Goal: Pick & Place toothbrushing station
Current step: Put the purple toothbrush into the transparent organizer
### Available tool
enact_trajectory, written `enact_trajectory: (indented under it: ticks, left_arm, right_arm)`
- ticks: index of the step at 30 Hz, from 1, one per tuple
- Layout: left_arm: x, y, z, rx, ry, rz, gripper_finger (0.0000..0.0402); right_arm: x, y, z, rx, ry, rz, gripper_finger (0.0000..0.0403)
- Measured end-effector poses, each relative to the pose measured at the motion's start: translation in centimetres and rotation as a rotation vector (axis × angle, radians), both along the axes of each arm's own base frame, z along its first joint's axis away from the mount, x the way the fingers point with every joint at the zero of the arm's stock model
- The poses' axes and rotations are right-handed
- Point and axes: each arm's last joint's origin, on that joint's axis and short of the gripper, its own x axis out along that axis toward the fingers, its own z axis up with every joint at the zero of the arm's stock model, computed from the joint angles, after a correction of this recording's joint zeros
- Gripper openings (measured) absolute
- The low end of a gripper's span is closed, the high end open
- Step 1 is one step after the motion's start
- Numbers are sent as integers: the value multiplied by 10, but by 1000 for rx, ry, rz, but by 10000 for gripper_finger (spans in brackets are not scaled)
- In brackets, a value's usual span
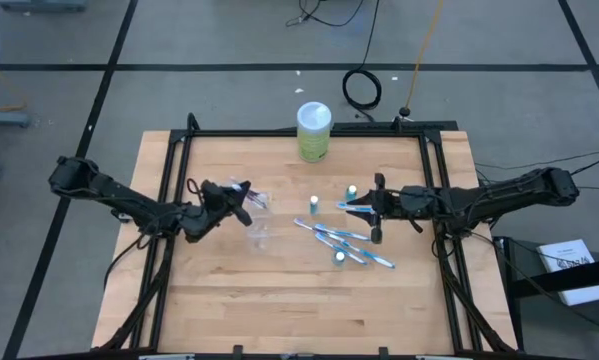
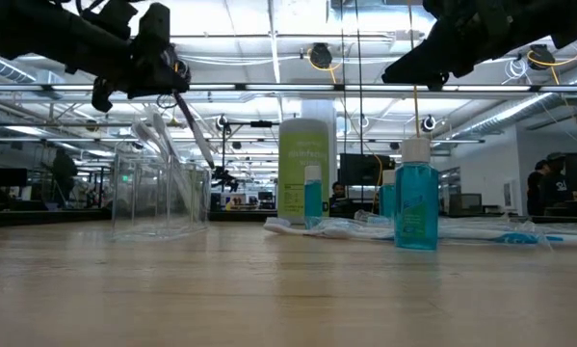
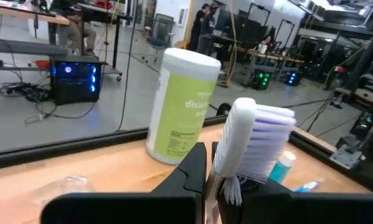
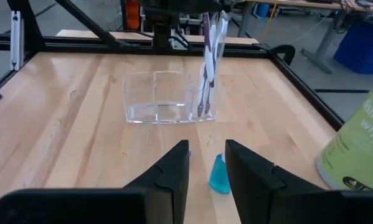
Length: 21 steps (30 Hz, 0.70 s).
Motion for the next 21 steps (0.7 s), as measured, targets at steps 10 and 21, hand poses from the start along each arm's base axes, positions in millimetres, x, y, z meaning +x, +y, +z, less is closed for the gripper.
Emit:
enact_trajectory:
  ticks: [10, 21]
  left_arm:
    - [-14, -2, 21, 10, -54, -22, 12]
    - [-22, 7, 0, -117, 5, 42, 12]
  right_arm:
    - [0, 0, -1, 8, 4, -2, 94]
    - [0, 0, -1, 8, 4, -2, 95]
